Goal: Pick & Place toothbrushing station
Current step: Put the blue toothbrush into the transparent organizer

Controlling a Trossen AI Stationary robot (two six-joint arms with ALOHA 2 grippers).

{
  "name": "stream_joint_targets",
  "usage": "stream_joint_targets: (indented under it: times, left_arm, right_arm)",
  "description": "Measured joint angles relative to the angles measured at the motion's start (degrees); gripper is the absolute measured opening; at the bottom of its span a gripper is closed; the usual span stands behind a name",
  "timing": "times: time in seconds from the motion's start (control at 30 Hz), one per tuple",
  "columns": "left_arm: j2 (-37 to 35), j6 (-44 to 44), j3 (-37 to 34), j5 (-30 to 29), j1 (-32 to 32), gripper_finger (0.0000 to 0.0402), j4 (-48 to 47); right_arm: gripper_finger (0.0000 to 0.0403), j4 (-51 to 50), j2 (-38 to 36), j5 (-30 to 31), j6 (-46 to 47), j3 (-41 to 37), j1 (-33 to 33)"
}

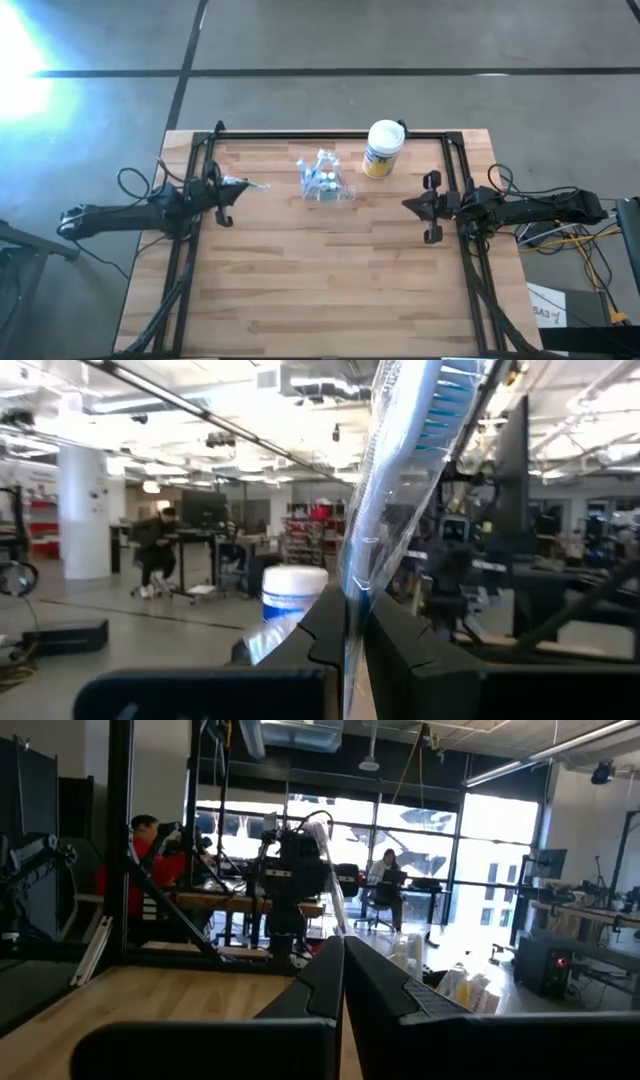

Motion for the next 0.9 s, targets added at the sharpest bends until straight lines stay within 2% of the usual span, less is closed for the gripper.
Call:
stream_joint_targets:
  times: [0.33, 0.63, 0.73, 0.9]
  left_arm:
    - [19.42, -3.45, 0.33, 4.25, 5.44, 0.002, 17.62]
    - [40.95, -2.61, 7.01, 6.62, 7.02, 0.002, 25.03]
    - [46.67, -2.41, 9.53, 7.03, 7.25, 0.0022, 32.66]
    - [54.55, -2.4, 13.57, 8.83, 8.78, 0.0021, 34.0]
  right_arm:
    - [0.0008, 0.51, 0.0, 0.74, -0.01, 0.0, 0.0]
    - [0.0008, 1.08, 0.0, 0.87, -0.42, 0.0, 0.0]
    - [0.0008, 1.11, 0.05, 0.89, -0.39, 0.0, -0.02]
    - [0.0008, 1.07, 0.06, 0.88, -0.39, 0.02, -0.02]
